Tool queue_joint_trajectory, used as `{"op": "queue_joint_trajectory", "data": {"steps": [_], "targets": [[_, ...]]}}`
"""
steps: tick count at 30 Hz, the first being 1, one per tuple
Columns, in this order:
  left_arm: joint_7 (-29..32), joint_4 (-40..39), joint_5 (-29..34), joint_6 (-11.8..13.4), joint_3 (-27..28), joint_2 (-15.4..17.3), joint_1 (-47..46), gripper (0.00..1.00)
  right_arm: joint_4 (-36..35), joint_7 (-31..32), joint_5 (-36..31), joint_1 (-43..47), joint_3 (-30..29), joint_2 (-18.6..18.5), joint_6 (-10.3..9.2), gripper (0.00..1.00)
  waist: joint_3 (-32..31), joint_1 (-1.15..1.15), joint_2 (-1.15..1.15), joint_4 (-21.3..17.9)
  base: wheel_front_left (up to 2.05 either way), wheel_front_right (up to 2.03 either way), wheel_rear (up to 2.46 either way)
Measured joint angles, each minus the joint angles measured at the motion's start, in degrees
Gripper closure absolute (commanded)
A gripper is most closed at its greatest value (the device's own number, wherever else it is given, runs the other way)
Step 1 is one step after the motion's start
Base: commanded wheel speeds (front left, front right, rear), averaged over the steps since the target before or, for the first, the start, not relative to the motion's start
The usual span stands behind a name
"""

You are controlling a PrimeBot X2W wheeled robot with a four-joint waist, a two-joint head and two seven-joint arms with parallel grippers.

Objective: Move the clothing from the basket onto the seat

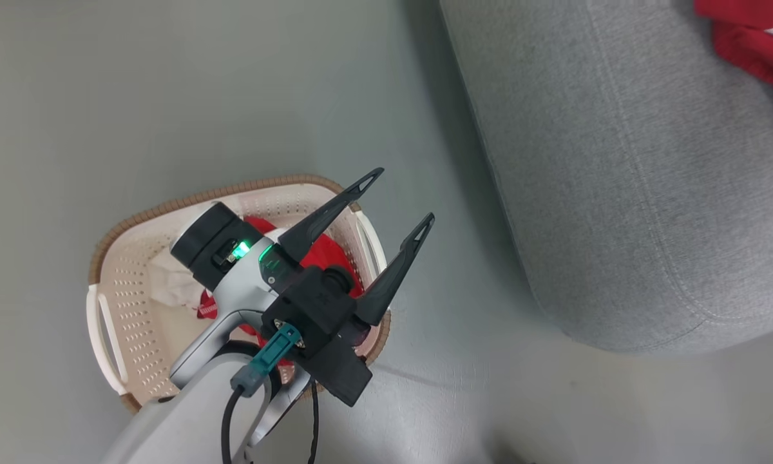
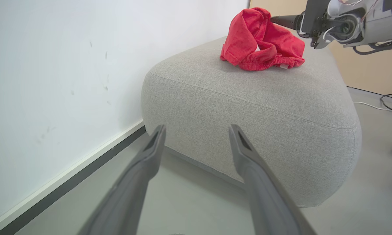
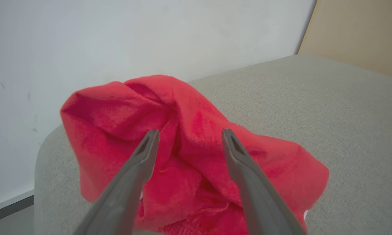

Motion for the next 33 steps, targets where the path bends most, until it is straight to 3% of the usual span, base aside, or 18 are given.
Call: {"op": "queue_joint_trajectory", "data": {"steps": [16,33], "targets": [[-3.7,5.5,-3.1,2.6,0.9,-2.1,5.7,0.00,-9.1,0.0,-4.6,13.9,0.9,2.8,-0.60,0.00,-9.4,-0.01,0.00,1.1,0.00,0.00,0.00],[-6.2,7.7,-6.1,6.1,3.8,-3.9,10.1,0.00,-23.6,0.0,-9.1,25.6,6.3,8.1,-1.18,0.00,-16.9,-0.01,-0.01,7.8,0.00,0.00,0.00]]}}
